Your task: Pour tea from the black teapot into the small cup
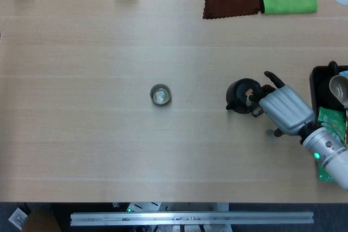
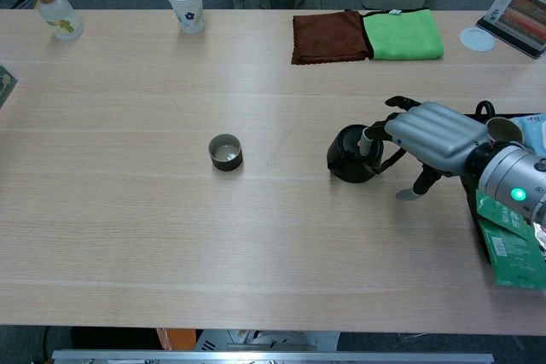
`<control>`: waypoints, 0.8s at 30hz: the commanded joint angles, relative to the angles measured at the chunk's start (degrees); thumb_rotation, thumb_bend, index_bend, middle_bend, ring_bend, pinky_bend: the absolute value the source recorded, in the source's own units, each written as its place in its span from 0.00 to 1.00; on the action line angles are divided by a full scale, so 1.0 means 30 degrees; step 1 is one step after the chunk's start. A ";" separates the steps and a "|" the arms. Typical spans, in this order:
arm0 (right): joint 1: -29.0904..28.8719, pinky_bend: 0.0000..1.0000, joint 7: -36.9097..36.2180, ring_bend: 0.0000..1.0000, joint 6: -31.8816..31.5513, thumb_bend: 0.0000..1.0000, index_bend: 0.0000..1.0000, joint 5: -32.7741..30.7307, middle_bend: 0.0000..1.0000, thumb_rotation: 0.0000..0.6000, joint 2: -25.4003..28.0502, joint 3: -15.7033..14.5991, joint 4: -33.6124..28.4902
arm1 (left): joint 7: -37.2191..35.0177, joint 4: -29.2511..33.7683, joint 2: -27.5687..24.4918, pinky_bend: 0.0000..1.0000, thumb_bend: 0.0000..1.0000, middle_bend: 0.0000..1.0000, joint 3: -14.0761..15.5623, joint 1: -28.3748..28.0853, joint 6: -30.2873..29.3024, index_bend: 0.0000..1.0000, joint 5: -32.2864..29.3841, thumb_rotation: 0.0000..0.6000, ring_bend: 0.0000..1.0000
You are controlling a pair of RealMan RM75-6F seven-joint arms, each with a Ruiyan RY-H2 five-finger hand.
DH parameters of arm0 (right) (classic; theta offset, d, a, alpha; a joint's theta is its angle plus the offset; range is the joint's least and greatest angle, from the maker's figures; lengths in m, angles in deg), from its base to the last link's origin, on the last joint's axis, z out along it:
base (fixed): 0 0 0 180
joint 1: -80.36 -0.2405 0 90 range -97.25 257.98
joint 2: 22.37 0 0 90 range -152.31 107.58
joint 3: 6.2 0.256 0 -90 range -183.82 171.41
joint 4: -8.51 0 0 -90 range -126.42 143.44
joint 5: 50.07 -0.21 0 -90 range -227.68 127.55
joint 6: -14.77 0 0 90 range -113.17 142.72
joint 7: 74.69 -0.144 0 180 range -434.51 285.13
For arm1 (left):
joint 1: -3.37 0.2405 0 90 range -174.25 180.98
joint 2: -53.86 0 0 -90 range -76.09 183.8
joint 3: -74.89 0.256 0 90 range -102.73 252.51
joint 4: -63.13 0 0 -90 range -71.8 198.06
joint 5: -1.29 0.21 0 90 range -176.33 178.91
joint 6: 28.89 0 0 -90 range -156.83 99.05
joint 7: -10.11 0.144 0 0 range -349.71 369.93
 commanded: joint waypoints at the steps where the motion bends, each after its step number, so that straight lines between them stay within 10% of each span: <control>1: -0.0059 0.00 0.0095 0.29 0.0133 0.00 0.34 -0.0089 0.36 1.00 -0.0068 -0.0014 0.0080 | 0.0051 0.0021 0.0008 0.16 0.20 0.19 0.0000 -0.0014 0.0012 0.16 0.0012 1.00 0.20; 24: -0.0070 0.00 0.0101 0.37 0.0648 0.00 0.41 -0.0471 0.43 1.00 -0.0338 -0.0290 0.0528 | 0.0187 0.0028 0.0029 0.16 0.20 0.19 0.0014 0.0014 0.0068 0.16 -0.0070 1.00 0.20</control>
